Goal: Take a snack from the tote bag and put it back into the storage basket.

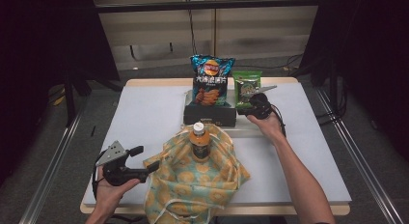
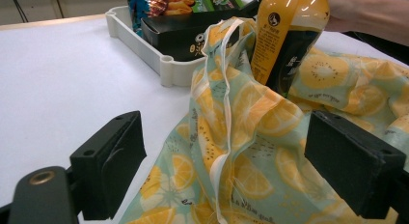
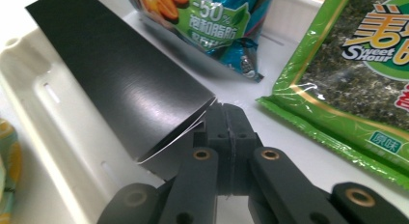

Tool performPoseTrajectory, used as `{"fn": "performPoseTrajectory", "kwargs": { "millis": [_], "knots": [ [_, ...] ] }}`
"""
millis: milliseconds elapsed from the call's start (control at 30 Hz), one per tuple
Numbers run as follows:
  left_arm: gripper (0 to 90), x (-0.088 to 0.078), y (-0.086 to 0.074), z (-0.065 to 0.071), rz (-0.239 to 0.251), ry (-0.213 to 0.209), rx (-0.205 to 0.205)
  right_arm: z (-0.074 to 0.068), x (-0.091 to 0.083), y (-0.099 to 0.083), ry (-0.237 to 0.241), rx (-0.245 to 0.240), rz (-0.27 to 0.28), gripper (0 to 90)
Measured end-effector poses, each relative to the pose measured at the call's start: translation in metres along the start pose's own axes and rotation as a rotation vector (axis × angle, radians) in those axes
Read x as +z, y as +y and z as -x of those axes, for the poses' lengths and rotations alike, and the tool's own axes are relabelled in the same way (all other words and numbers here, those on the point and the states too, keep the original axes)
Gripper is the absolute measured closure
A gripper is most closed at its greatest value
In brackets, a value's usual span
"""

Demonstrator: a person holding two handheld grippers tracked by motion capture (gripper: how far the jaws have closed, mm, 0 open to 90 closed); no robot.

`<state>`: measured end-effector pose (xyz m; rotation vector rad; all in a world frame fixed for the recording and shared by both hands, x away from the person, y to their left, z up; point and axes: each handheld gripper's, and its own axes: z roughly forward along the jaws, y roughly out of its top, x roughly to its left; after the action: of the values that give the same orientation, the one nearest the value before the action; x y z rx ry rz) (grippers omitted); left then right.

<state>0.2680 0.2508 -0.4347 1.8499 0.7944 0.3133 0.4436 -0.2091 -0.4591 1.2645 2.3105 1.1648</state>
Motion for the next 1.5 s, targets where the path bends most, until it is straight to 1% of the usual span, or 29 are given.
{"fn": "performPoseTrajectory", "kwargs": {
  "millis": [33, 67, 167, 200, 233, 267, 367, 433, 467, 500, 567, 600, 667, 767, 833, 867, 967, 1000, 1033, 1067, 1100, 1133, 1167, 1200, 1233, 1300, 1367, 1433, 1500],
  "knots": [
    [13.5, 0.0, 0.0, 0.0, -0.004, 0.006, -0.001, 0.001, 0.001, 0.001, -0.001, 0.001, 0.002, 90.0],
    [13.5, 0.0, 0.0, 0.0, -0.001, -0.002, -0.003, 0.001, 0.002, 0.002, -0.002, 0.002, 0.001, 90.0],
    [13.6, 0.0, 0.0, -0.001, -0.002, 0.001, -0.005, 0.002, 0.004, 0.004, -0.009, 0.002, 0.011, 90.0],
    [13.8, -0.001, 0.0, -0.001, 0.002, -0.007, -0.009, 0.002, 0.005, 0.005, -0.011, 0.008, 0.012, 90.0],
    [14.0, -0.002, 0.0, -0.001, 0.0, 0.002, -0.011, 0.003, 0.005, 0.005, -0.013, 0.005, 0.023, 90.0],
    [14.2, -0.002, 0.0, -0.001, 0.01, -0.014, -0.023, 0.003, 0.006, 0.005, -0.013, 0.005, 0.034, 89.7],
    [15.4, -0.004, 0.001, -0.001, 0.02, -0.021, -0.032, 0.002, 0.003, 0.004, -0.027, 0.001, 0.051, 82.2],
    [15.8, -0.004, 0.002, -0.001, 0.028, -0.028, -0.037, 0.003, -0.002, 0.002, -0.025, -0.008, 0.046, 76.2],
    [15.8, -0.004, 0.001, -0.002, 0.026, -0.026, -0.034, 0.004, -0.006, 0.002, -0.02, -0.001, 0.055, 75.5],
    [15.8, -0.004, 0.001, -0.001, 0.018, -0.017, -0.032, 0.003, -0.009, 0.001, -0.011, -0.005, 0.063, 74.4],
    [15.8, -0.003, 0.001, -0.001, 0.016, -0.017, -0.034, 0.0, -0.018, 0.0, -0.008, -0.015, 0.076, 70.0],
    [15.8, -0.002, 0.001, -0.001, 0.017, -0.025, -0.034, -0.002, -0.022, -0.001, -0.001, -0.018, 0.084, 69.2],
    [15.8, -0.002, 0.001, -0.001, 0.016, -0.024, -0.034, -0.007, -0.032, -0.001, 0.013, -0.031, 0.098, 67.0],
    [15.8, 0.0, 0.003, 0.001, 0.018, -0.017, -0.032, -0.016, -0.044, -0.002, 0.063, -0.033, 0.144, 62.5],
    [15.7, 0.0, 0.004, 0.001, 0.015, -0.014, -0.022, -0.027, -0.052, -0.004, 0.107, -0.04, 0.169, 59.1],
    [15.7, 0.0, 0.003, 0.003, 0.019, -0.017, -0.027, -0.031, -0.054, -0.005, 0.116, -0.042, 0.177, 58.9],
    [15.8, -0.001, 0.003, 0.006, 0.013, -0.004, -0.018, -0.047, -0.061, -0.008, 0.157, -0.046, 0.202, 57.4],
    [15.8, -0.001, 0.003, 0.006, 0.019, -0.012, -0.017, -0.051, -0.063, -0.008, 0.171, -0.055, 0.205, 55.8],
    [15.8, -0.002, 0.003, 0.007, 0.017, -0.007, -0.014, -0.057, -0.064, -0.008, 0.178, -0.064, 0.203, 55.1],
    [15.8, -0.002, 0.004, 0.007, 0.02, -0.01, -0.009, -0.062, -0.066, -0.008, 0.184, -0.076, 0.204, 55.1],
    [15.8, -0.002, 0.004, 0.007, 0.024, -0.019, -0.009, -0.067, -0.067, -0.009, 0.195, -0.087, 0.204, 54.6],
    [15.8, -0.002, 0.004, 0.007, 0.023, -0.018, -0.008, -0.072, -0.068, -0.01, 0.201, -0.093, 0.205, 54.1],
    [15.8, -0.003, 0.004, 0.007, 0.017, -0.007, -0.007, -0.077, -0.068, -0.012, 0.206, -0.095, 0.204, 53.3],
    [15.8, -0.002, 0.003, 0.006, 0.019, -0.014, -0.009, -0.081, -0.068, -0.013, 0.213, -0.105, 0.204, 53.0],
    [15.8, -0.002, 0.003, 0.006, 0.017, -0.008, -0.013, -0.085, -0.068, -0.015, 0.212, -0.109, 0.205, 52.8],
    [15.8, -0.002, 0.003, 0.005, 0.017, -0.01, -0.018, -0.093, -0.069, -0.017, 0.21, -0.114, 0.211, 51.2],
    [15.8, -0.002, 0.002, 0.004, 0.016, -0.001, -0.017, -0.099, -0.07, -0.02, 0.205, -0.106, 0.217, 50.9],
    [15.8, -0.003, 0.002, 0.004, 0.017, -0.002, -0.02, -0.104, -0.07, -0.023, 0.207, -0.096, 0.216, 47.3],
    [15.8, -0.003, 0.002, 0.005, 0.017, 0.002, -0.021, -0.11, -0.071, -0.026, 0.201, -0.086, 0.221, 47.3]
  ]
}}
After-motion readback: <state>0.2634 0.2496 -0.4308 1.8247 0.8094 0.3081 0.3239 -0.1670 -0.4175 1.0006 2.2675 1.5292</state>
